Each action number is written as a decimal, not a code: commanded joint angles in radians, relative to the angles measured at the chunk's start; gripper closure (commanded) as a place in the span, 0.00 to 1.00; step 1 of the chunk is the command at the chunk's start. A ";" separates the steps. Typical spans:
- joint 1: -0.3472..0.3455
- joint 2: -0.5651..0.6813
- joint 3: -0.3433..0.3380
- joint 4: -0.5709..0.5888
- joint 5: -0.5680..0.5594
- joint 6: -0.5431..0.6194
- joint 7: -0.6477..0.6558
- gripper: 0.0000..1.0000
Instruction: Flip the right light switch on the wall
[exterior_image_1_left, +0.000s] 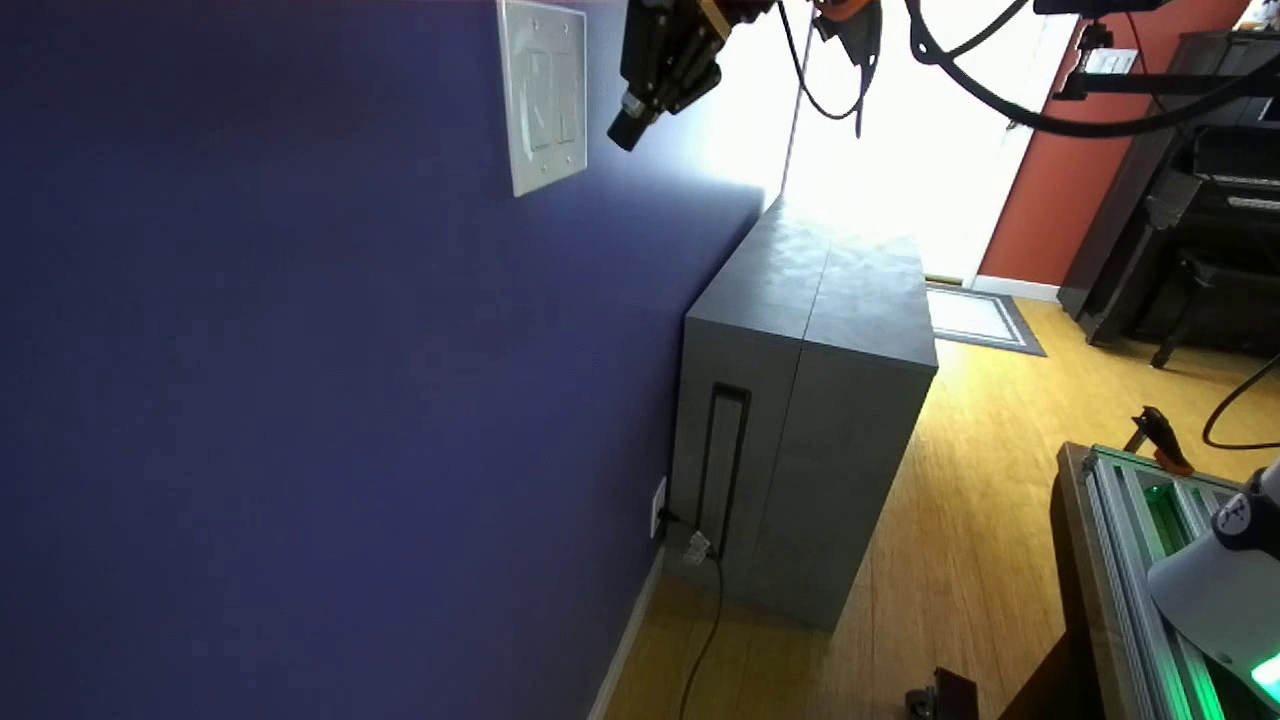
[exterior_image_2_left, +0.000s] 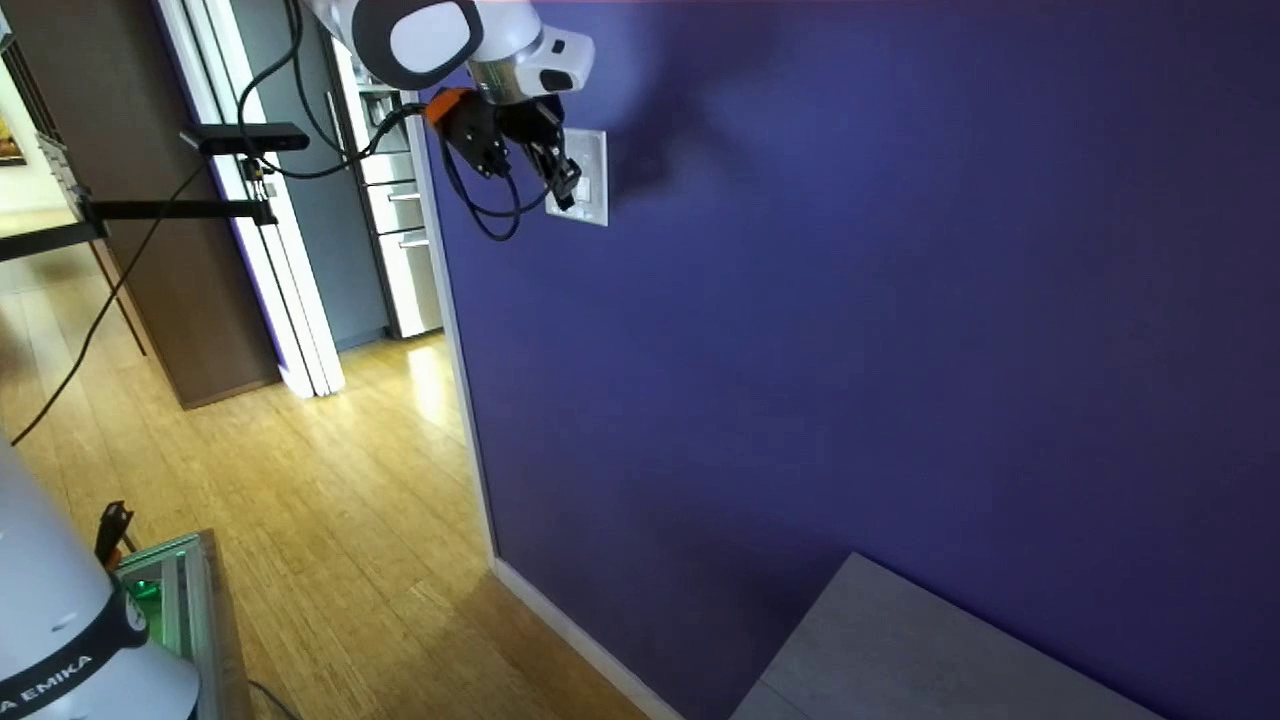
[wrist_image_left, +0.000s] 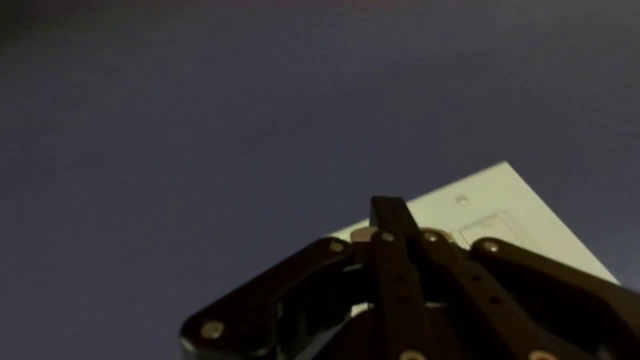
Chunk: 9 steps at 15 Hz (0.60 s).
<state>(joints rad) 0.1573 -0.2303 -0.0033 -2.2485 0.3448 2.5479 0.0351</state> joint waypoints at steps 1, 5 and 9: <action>-0.050 -0.092 0.027 -0.006 -0.129 -0.270 0.040 0.73; -0.061 -0.200 0.040 0.028 -0.198 -0.596 0.036 0.48; -0.083 -0.317 0.077 0.060 -0.292 -0.794 0.064 0.20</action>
<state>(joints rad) 0.1009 -0.4591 0.0355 -2.2041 0.1176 1.8741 0.0666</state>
